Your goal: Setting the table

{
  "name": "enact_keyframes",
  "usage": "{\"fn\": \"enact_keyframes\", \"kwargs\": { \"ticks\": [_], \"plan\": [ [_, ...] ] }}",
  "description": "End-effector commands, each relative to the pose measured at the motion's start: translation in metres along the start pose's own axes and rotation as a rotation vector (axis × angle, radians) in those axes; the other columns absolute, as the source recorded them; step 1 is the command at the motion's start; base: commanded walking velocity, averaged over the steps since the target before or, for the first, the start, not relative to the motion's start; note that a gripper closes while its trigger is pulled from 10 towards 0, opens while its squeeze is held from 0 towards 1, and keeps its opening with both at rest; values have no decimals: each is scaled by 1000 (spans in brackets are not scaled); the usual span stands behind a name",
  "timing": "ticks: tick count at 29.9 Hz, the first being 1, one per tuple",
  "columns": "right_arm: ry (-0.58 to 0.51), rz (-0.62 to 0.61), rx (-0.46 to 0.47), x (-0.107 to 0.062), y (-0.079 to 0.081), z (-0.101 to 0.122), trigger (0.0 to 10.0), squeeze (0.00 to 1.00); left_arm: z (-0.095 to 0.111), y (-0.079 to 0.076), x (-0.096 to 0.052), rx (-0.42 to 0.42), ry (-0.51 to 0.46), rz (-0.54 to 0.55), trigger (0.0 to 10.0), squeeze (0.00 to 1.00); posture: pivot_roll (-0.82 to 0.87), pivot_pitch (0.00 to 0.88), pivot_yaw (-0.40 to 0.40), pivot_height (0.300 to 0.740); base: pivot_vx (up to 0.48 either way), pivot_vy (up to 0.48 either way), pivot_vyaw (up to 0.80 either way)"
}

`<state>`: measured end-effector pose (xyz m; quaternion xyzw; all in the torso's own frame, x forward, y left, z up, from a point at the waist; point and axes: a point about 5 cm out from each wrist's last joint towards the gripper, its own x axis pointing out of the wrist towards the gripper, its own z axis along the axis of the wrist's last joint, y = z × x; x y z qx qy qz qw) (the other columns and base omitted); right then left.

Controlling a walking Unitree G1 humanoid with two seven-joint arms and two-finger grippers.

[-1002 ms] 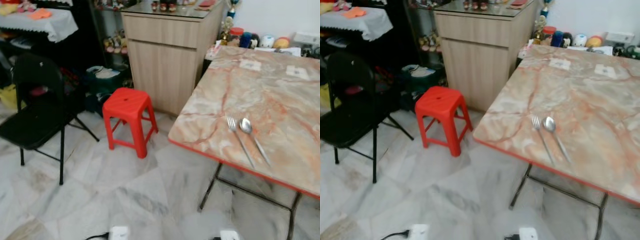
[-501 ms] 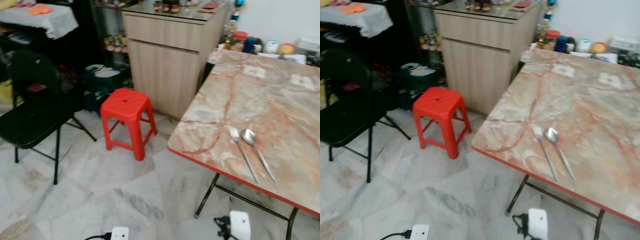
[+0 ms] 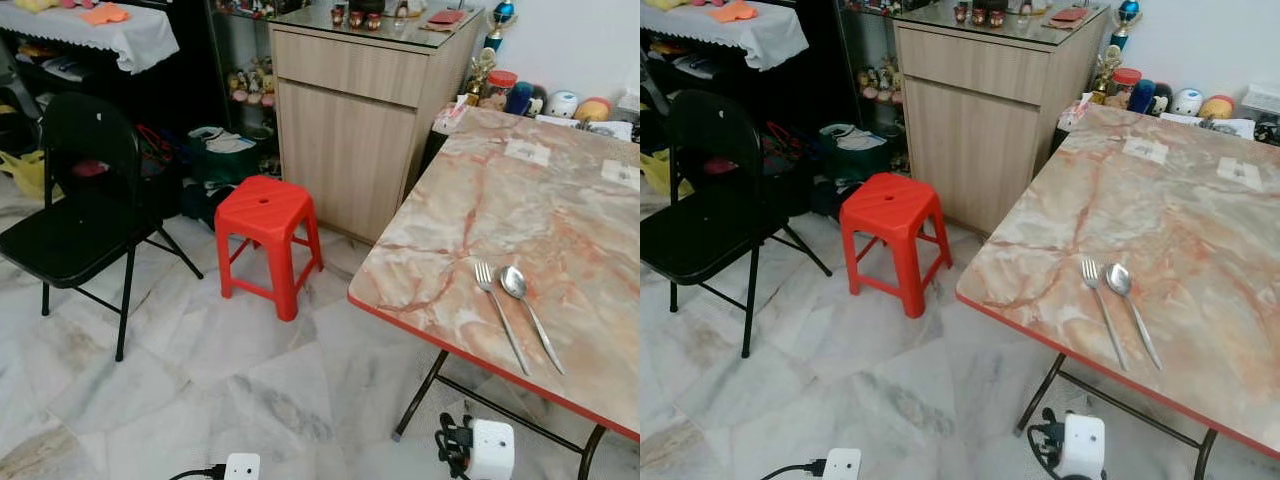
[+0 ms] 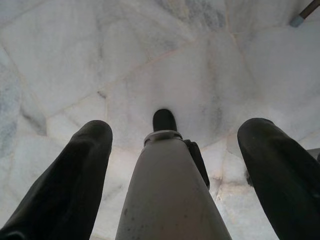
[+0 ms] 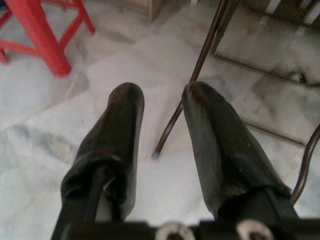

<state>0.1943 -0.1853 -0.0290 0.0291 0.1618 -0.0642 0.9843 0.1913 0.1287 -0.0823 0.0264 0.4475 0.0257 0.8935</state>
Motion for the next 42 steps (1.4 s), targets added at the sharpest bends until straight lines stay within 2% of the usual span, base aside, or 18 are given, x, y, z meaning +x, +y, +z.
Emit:
{"fn": "enact_keyframes", "kwargs": {
  "ticks": [1, 6, 9, 10, 12, 15, 16, 18, 19, 21, 26, 34, 37, 42],
  "plan": [
    [-24, -1, 8, -5, -1, 6, 10000, 0, -8, 0, -1, 22, 20, -11, 10000, 0, 15, 41, -38, 740, 0, 0, 0],
    [-64, -4, 9, -23, -4, 15, 10000, 0, -8, 1, -1, 20, 20, -10, 10000, 0, 10, 21, -37, 740, 0, 0, 0],
    [-127, -29, 0, -21, -9, 33, 10000, 0, -9, 3, -1, 15, 19, -5, 10000, 0, 4, 11, -35, 740, 0, 0, 0],
    [-153, -39, -3, -17, -11, 43, 10000, 0, -9, 3, -1, 14, 19, -4, 10000, 0, 1, 9, -35, 740, 0, 0, 0],
    [-165, -47, -5, -14, -12, 47, 10000, 0, -9, 3, -1, 14, 20, -4, 10000, 0, -4, 2, -31, 740, 0, 0, 0],
    [-273, -80, 13, 14, -14, 93, 10000, 0, -10, 3, -2, 15, 20, -10, 10000, 0, -9, 0, -28, 740, 0, 0, 0],
    [-273, -80, 13, 14, -14, 93, 10000, 0, -10, 3, -2, 15, 20, -10, 10000, 0, -9, 0, -28, 740, 0, 0, 0],
    [-319, -84, 30, 30, -9, 117, 10000, 0, -10, 2, -2, 3, 13, -20, 10000, 0, -12, 0, -26, 740, 0, 0, 0],
    [-319, -84, 30, 30, -9, 117, 10000, 0, -10, 2, -2, 3, 13, -20, 10000, 0, -12, 0, -26, 740, 0, 0, 0],
    [-342, -61, 45, 40, -1, 131, 10000, 0, -11, 3, -2, -9, 8, -25, 10000, 0, -9, 0, -23, 740, 0, 0, 0],
    [-346, -48, 59, 42, 5, 136, 10000, 0, -13, 4, -2, -14, 12, -20, 10000, 0, -4, 0, -25, 740, 0, 0, 0],
    [-302, -88, 107, 44, 5, 134, 10000, 0, -12, 4, -2, -18, 10, -18, 10000, 0, -7, 17, -21, 740, 224, 0, -192],
    [-313, -84, 77, 44, 5, 136, 10000, 0, -12, 5, -2, -20, 8, -16, 10000, 0, -2, 32, -25, 740, 257, 0, -706],
    [-304, -95, 83, 47, 5, 137, 10000, 0, -11, 5, -2, -22, 6, -13, 10000, 0, 2, 51, -23, 740, 259, 0, -104]
  ]
}}
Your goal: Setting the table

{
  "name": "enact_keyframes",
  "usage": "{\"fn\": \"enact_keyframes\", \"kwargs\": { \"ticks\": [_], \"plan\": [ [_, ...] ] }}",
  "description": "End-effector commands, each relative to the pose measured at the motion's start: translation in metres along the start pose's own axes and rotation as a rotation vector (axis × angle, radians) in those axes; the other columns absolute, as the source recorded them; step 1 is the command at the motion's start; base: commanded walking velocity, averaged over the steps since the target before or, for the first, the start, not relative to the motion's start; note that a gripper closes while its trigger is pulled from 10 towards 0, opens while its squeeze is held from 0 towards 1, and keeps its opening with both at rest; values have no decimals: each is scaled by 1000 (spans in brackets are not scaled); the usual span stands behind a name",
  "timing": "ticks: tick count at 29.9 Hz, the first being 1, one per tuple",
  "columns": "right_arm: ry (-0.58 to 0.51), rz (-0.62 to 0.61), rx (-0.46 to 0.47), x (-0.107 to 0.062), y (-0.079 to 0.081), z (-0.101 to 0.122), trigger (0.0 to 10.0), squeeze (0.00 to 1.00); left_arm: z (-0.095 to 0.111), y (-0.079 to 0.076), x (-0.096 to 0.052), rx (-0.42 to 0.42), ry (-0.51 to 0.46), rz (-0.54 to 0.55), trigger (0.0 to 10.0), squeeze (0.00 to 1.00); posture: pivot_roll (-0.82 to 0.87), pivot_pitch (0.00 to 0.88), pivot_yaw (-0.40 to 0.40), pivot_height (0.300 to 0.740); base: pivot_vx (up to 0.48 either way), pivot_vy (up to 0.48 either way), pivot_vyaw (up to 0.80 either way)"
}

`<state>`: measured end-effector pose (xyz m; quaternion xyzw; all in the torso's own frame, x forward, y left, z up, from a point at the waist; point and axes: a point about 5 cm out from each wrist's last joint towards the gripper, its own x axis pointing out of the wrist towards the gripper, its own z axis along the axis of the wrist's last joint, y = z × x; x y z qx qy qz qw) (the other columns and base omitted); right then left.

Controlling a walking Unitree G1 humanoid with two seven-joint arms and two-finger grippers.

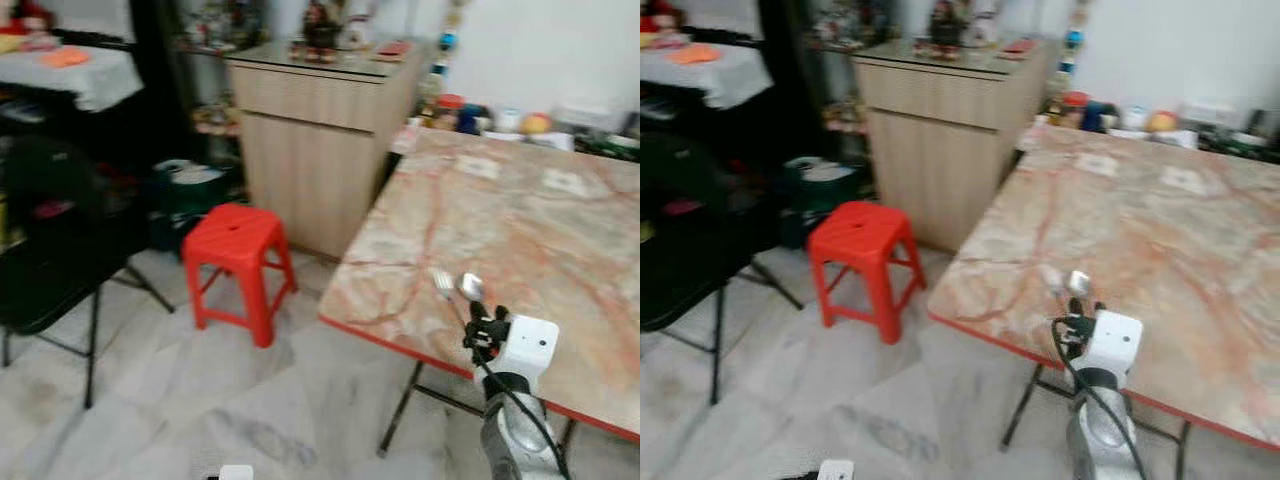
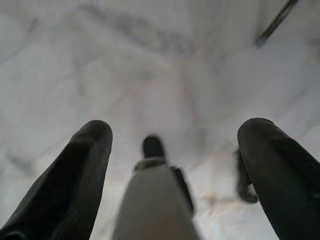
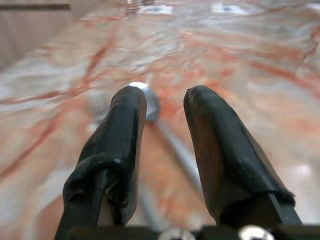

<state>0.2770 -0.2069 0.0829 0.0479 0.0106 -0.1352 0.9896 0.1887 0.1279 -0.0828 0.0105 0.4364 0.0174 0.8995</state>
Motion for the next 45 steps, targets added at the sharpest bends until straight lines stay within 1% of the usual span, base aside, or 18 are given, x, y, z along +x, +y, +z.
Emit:
{"fn": "enact_keyframes", "kwargs": {
  "ticks": [1, 5, 10, 13, 16, 20, 21, 22, 23, 24, 25, 26, 27, 30, 32, 33, 39, 45],
  "plan": [
    [0, 28, 7, 3, 12, 2, 10000, 0, -9, 6, -1, 0, 30, 16, 10000, 0, 2, 51, -23, 740, 259, 0, 0],
    [-11, 42, 15, 9, 17, 9, 10000, 0, -8, 7, -1, -3, 28, 22, 10000, 0, 3, 61, -25, 740, 190, 0, 0],
    [-8, 103, 20, 9, 25, 10, 10000, 0, -8, 8, -1, -3, 25, 26, 10000, 0, 9, 72, -28, 740, 0, 0, 0],
    [-2, 99, 17, 8, 24, 9, 10000, 0, -8, 8, -1, -1, 24, 26, 10000, 0, 10, 76, -28, 740, 0, 0, 0],
    [33, 115, -7, 5, 23, 5, 10000, 0, -7, 8, -1, 1, 25, 27, 10000, 0, 9, 79, -27, 740, 0, 0, 0],
    [71, 185, -26, 2, 24, 3, 10000, 0, -7, 8, -1, 3, 26, 26, 10000, 0, 6, 81, -28, 740, 0, 0, 0],
    [70, 196, -26, 2, 24, 3, 10000, 741, -7, 8, -1, 4, 26, 26, 10000, 0, 3, 83, -27, 740, 0, 0, 0],
    [79, 197, -34, 3, 23, 2, 10000, 1000, -7, 8, -1, 5, 27, 25, 10000, 0, 3, 83, -27, 740, 0, 0, 0],
    [107, 174, -67, 5, 18, 0, 10000, 1000, -6, 7, 0, 10, 27, 23, 10000, 0, 2, 86, -27, 740, 0, 0, 0],
    [131, 155, -74, 8, 15, -2, 10000, 969, -5, 7, 0, 18, 26, 19, 10000, 0, 3, 87, -26, 740, 0, 0, 0],
    [151, 155, -82, 10, 15, -4, 10000, 722, -5, 7, 0, 21, 26, 17, 10000, 0, 4, 87, -26, 740, 0, 0, 0],
    [158, 159, -87, 12, 15, -4, 10000, 298, -5, 7, 0, 22, 26, 16, 10000, 0, 4, 87, -26, 740, 0, 0, 0],
    [161, 168, -86, 14, 15, -4, 10000, 0, -5, 7, 0, 25, 25, 15, 10000, 0, 6, 88, -27, 740, 0, 0, 0],
    [169, 204, -79, 18, 18, -2, 10000, 0, -4, 8, 0, 32, 25, 13, 10000, 0, 12, 91, -25, 740, 0, 0, 0],
    [183, 227, -96, 20, 19, -1, 10000, 0, -4, 8, 0, 33, 25, 12, 10000, 0, 13, 91, -26, 740, 0, 0, 0],
    [197, 243, -80, 21, 19, -1, 10000, 0, -4, 8, 0, 36, 25, 12, 10000, 0, 16, 94, -26, 740, 0, 0, 0],
    [239, 210, -55, 25, 10, -1, 10000, 0, -4, 8, 0, 44, 25, 8, 10000, 0, 16, 97, -24, 740, 0, 0, 0],
    [280, 219, -62, 24, 6, -6, 10000, 0, -4, 8, 0, 53, 29, 2, 10000, 0, 17, 99, -21, 740, 0, 0, 0]
  ]
}}
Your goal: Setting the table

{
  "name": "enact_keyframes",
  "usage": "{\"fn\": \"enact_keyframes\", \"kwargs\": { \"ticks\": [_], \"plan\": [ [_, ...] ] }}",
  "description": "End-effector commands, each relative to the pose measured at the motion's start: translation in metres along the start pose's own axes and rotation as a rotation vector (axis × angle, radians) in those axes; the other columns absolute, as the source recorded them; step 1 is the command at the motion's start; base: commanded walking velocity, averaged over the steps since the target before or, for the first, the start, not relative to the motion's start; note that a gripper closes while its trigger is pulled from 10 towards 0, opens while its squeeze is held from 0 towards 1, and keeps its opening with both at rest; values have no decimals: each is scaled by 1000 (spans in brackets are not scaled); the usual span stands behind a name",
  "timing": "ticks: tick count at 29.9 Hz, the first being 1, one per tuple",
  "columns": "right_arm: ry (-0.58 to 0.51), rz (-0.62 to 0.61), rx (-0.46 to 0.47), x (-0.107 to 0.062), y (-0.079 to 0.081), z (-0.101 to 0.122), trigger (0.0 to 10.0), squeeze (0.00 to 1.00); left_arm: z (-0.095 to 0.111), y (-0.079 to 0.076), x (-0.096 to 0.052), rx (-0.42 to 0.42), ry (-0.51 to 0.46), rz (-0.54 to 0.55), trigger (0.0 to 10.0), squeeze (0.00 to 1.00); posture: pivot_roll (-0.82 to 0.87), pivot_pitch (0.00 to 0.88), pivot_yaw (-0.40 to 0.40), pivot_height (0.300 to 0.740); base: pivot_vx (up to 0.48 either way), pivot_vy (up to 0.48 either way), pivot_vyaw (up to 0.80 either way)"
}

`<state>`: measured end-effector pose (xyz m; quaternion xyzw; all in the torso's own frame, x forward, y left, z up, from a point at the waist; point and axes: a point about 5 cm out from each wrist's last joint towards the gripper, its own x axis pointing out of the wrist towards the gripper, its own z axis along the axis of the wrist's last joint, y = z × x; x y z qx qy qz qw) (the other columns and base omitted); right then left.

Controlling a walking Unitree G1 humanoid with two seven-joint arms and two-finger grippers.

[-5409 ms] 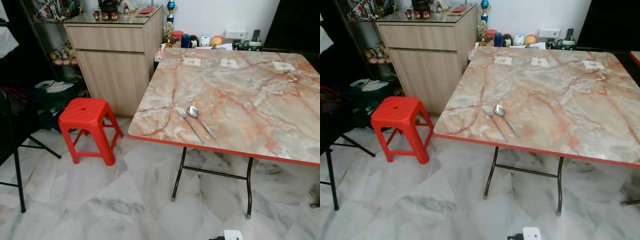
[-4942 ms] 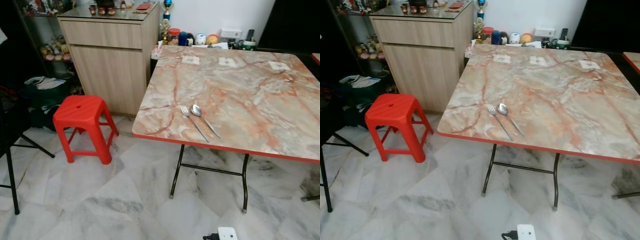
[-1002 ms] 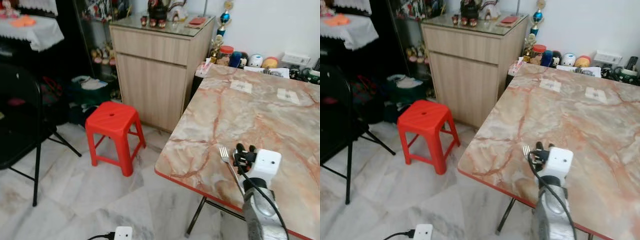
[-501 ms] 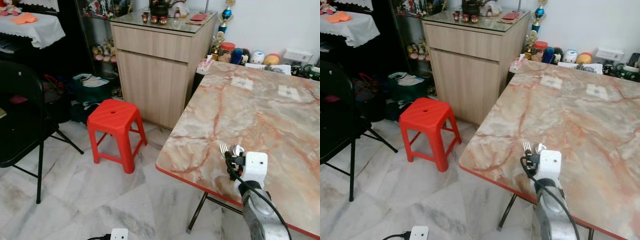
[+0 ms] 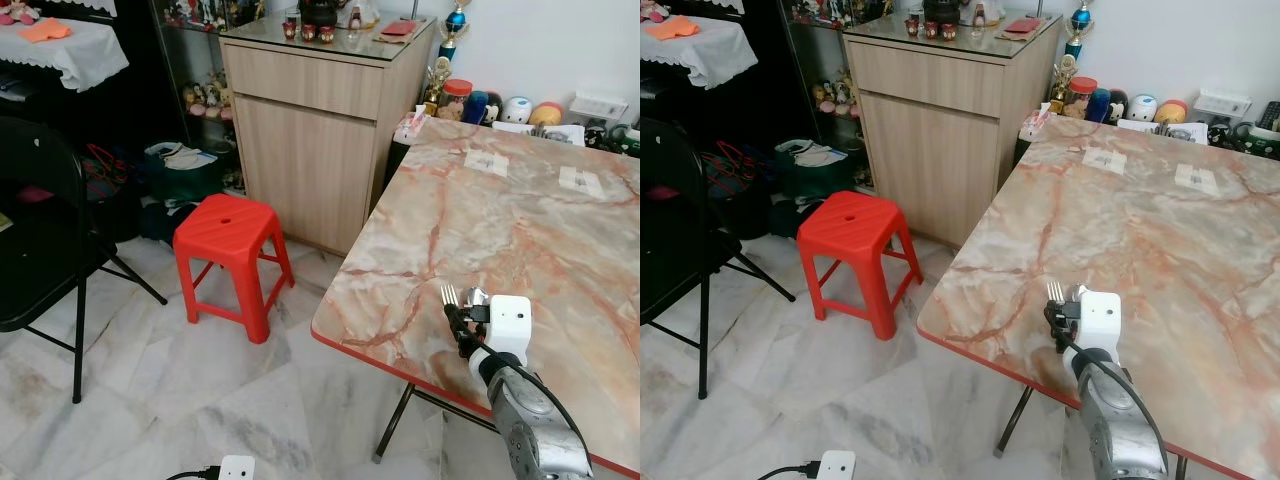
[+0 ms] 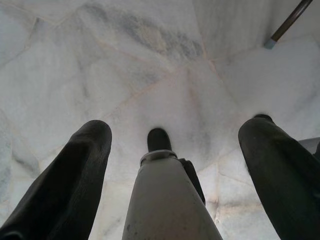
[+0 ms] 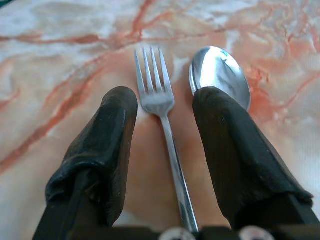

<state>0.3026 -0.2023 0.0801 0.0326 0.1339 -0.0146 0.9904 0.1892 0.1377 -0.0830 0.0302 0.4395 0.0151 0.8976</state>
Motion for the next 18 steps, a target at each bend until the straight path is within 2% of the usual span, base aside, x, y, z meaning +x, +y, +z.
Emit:
{"fn": "enact_keyframes", "kwargs": {
  "ticks": [1, 8, 18],
  "plan": [
    [32, 0, 13, 0, -4, -4, 10000, 0, -4, -1, 0, 18, 22, -12, 10000, 0, 19, 99, -21, 740, 0, 0, 0],
    [57, 28, 35, 0, -1, -8, 10000, 0, -3, -1, 0, 21, 21, -13, 10000, 0, 21, 100, -21, 740, 0, 0, 0],
    [120, 4, 40, -1, -6, -19, 10000, 0, -3, -1, 0, 24, 23, -18, 10000, 0, 22, 99, -19, 740, 0, 0, 0]
  ]
}}
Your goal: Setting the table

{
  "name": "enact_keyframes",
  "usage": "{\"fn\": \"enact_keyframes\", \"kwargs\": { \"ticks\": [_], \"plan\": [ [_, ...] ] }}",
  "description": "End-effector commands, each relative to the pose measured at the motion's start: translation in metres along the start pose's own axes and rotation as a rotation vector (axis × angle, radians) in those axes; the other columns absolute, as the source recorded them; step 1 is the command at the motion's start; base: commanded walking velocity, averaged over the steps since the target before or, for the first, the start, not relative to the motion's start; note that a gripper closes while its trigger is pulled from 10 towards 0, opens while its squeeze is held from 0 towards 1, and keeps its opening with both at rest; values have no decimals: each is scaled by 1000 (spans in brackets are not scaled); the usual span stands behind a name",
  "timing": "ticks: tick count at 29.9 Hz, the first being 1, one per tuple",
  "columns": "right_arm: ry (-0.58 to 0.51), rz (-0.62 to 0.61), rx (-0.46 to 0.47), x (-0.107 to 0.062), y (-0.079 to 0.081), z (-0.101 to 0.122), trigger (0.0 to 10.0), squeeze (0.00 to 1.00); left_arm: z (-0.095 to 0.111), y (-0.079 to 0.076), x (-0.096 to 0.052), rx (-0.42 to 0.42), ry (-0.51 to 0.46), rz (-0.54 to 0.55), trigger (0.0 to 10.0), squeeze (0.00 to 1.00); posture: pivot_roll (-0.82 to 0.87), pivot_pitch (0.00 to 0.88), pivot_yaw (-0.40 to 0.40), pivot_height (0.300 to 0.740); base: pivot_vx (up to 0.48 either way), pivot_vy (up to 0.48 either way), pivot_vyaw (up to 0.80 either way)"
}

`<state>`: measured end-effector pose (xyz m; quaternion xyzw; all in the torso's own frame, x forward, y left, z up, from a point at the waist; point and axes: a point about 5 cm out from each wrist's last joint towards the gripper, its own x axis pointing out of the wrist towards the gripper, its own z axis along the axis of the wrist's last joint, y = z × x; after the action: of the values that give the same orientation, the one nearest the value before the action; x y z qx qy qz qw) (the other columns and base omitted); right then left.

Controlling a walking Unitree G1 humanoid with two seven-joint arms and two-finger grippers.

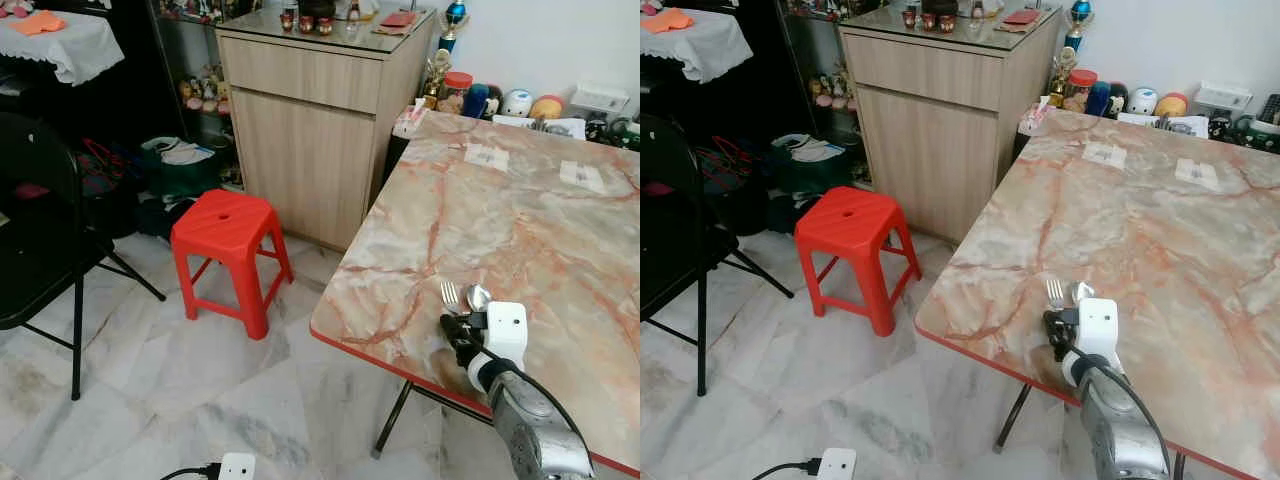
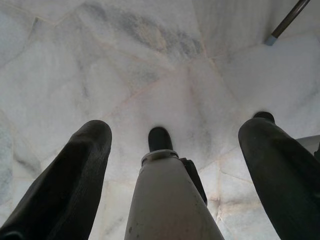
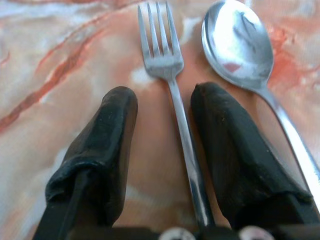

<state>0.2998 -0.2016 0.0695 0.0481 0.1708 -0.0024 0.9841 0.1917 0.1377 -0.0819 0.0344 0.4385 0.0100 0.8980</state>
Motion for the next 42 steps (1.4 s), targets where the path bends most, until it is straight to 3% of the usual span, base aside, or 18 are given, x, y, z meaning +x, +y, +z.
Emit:
{"fn": "enact_keyframes", "kwargs": {
  "ticks": [1, 9, 10, 11, 13, 42],
  "plan": [
    [60, -21, 15, -1, -6, -11, 10000, 0, -6, -2, -1, 11, 25, -13, 10000, 0, 24, 99, -20, 740, 0, 0, 0],
    [135, -22, 16, -2, -8, -26, 10000, 0, -6, -2, -1, 9, 27, -14, 10000, 0, 24, 98, -21, 740, 0, 0, 0],
    [145, -25, 13, -2, -8, -28, 9608, 0, -6, -2, -1, 9, 27, -15, 10000, 0, 25, 97, -23, 740, 0, 0, 0],
    [160, -26, 13, -2, -7, -30, 549, 0, -6, -2, -1, 9, 28, -16, 10000, 0, 25, 97, -23, 740, 0, 0, 0],
    [162, -23, 14, -2, -7, -31, 0, 0, -7, -2, -1, 8, 28, -17, 10000, 0, 26, 96, -23, 740, 0, 0, 0],
    [166, 72, -1, 1, 16, -39, 0, 0, -10, -4, -2, 18, 41, -34, 10000, 0, 19, 50, -20, 740, 0, 0, 0]
  ]
}}
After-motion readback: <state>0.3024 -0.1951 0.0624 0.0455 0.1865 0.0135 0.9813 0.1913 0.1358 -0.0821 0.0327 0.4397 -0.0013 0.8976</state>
